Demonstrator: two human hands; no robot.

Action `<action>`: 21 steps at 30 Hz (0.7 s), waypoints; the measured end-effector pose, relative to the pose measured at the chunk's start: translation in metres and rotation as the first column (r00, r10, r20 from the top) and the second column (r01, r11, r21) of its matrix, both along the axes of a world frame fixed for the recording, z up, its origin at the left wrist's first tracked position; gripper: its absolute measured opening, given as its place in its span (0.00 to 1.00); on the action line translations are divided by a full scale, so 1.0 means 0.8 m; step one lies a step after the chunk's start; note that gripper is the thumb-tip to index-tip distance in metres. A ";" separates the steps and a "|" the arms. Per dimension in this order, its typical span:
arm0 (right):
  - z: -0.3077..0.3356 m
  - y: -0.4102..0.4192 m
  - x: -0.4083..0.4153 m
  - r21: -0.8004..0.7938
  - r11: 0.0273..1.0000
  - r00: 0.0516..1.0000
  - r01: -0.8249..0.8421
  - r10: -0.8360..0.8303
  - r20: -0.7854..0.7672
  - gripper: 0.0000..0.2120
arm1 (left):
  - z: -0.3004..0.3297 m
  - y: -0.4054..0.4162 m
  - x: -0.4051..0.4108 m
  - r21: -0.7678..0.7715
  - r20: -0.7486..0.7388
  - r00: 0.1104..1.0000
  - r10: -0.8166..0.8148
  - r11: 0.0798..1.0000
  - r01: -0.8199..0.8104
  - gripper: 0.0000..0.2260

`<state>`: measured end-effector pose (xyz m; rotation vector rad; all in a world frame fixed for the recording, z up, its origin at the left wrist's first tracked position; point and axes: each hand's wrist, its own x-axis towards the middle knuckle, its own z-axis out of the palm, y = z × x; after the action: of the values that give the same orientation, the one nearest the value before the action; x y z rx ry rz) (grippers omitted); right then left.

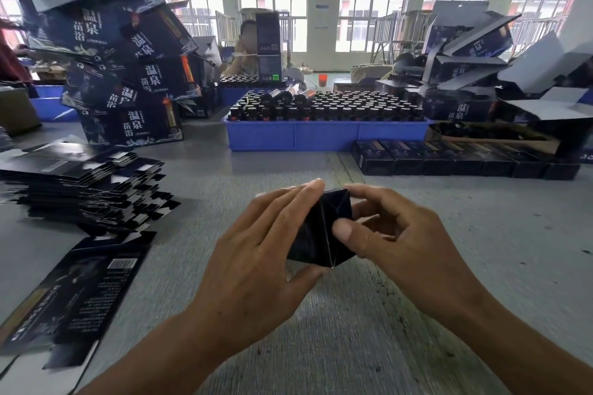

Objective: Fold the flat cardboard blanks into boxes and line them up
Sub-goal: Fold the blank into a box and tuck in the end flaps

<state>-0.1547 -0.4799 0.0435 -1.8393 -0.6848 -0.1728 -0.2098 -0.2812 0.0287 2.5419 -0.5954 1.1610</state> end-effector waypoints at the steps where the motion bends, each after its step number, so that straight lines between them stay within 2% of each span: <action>1: -0.002 0.001 0.000 -0.032 0.999 1.000 -0.014 0.013 -0.016 0.30 | -0.003 0.000 0.001 0.052 0.005 1.000 -0.023 0.998 0.023 0.35; 2: -0.005 0.003 -0.001 -0.063 0.998 0.999 -0.029 0.027 -0.037 0.34 | -0.006 -0.001 0.002 0.116 0.000 0.999 -0.047 0.992 0.046 0.36; 4: -0.009 0.006 0.000 -0.069 0.997 0.996 -0.047 0.041 -0.085 0.35 | -0.010 -0.003 0.004 0.210 -0.019 0.997 -0.074 0.975 0.077 0.37; 6: -0.009 0.006 0.007 0.005 1.000 0.981 -0.029 0.030 -0.193 0.33 | -0.012 -0.003 0.006 0.195 -0.017 0.998 -0.056 0.979 0.058 0.38; 8: -0.008 0.002 0.017 0.091 0.996 0.940 -0.023 0.053 -0.338 0.33 | -0.011 -0.001 0.006 0.020 -0.022 0.999 0.029 0.999 -0.029 0.36; 10: -0.009 -0.002 0.021 0.120 0.991 0.895 -0.058 0.105 -0.433 0.31 | -0.005 0.003 0.004 -0.297 -0.111 0.987 0.112 0.945 -0.140 0.28; 12: -0.011 -0.001 0.020 0.123 0.988 0.868 -0.096 0.144 -0.475 0.29 | 0.003 0.007 0.001 -0.586 -0.246 0.967 0.064 0.785 -0.201 0.29; 14: -0.012 0.001 0.016 0.069 0.990 0.877 -0.125 0.142 -0.459 0.28 | 0.010 0.016 0.004 -0.768 -0.310 0.946 -0.090 0.611 -0.193 0.32; 16: -0.010 0.005 0.012 -0.013 0.988 0.889 -0.153 0.132 -0.438 0.27 | 0.014 0.021 0.006 -0.870 -0.329 0.888 -0.322 0.469 -0.152 0.33; 17: -0.009 0.006 0.009 -0.060 0.985 0.893 -0.161 0.120 -0.434 0.27 | 0.015 0.022 0.006 -0.881 -0.341 0.847 -0.407 0.452 -0.137 0.33; 19: -0.008 0.008 0.006 -0.140 0.978 0.904 -0.156 0.084 -0.419 0.26 | 0.012 0.022 0.007 -0.868 -0.370 0.800 -0.473 0.484 -0.115 0.31; 21: -0.006 0.007 0.006 -0.159 0.978 0.922 -0.135 0.064 -0.383 0.23 | 0.010 0.022 0.008 -0.858 -0.368 0.799 -0.476 0.505 -0.095 0.29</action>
<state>-0.1501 -0.4747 0.0388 -1.9338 -0.5335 0.3163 -0.2037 -0.2635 0.0365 1.6915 -0.0789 0.3450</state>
